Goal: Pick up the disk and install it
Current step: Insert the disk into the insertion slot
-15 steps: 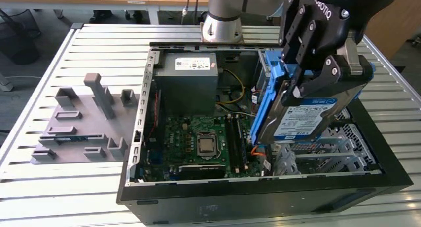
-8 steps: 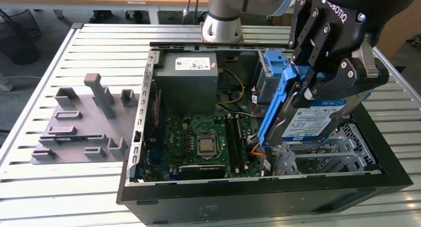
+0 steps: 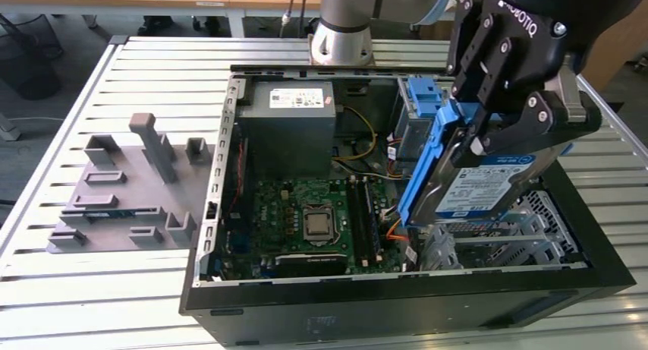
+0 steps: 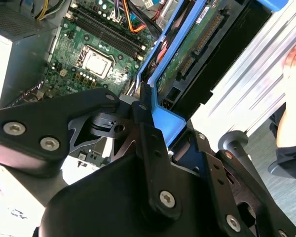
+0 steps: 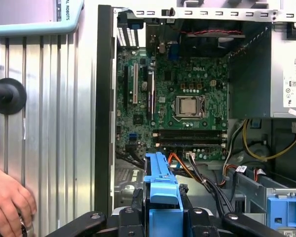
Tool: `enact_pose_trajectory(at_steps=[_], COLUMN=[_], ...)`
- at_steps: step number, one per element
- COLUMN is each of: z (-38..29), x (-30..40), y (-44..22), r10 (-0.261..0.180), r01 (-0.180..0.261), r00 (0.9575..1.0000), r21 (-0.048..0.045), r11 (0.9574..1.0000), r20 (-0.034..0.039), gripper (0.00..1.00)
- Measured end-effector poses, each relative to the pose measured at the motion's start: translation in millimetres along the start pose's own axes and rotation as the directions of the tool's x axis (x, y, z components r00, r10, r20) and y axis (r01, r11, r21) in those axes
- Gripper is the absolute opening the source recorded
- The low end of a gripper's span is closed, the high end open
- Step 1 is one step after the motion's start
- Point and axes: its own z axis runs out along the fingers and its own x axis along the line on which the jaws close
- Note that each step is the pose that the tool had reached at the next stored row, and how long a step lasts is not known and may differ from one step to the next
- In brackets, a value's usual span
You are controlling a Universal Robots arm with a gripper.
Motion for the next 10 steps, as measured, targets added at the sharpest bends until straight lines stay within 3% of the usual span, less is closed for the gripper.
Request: enact_pose_trajectory(at_steps=[10], z=[2.3], x=[0.4], y=[-15.7], r10=[0.000], r01=[0.000], r00=[1.0000], r21=[0.0000], r11=[1.0000], r20=[0.0000], gripper=[0.36])
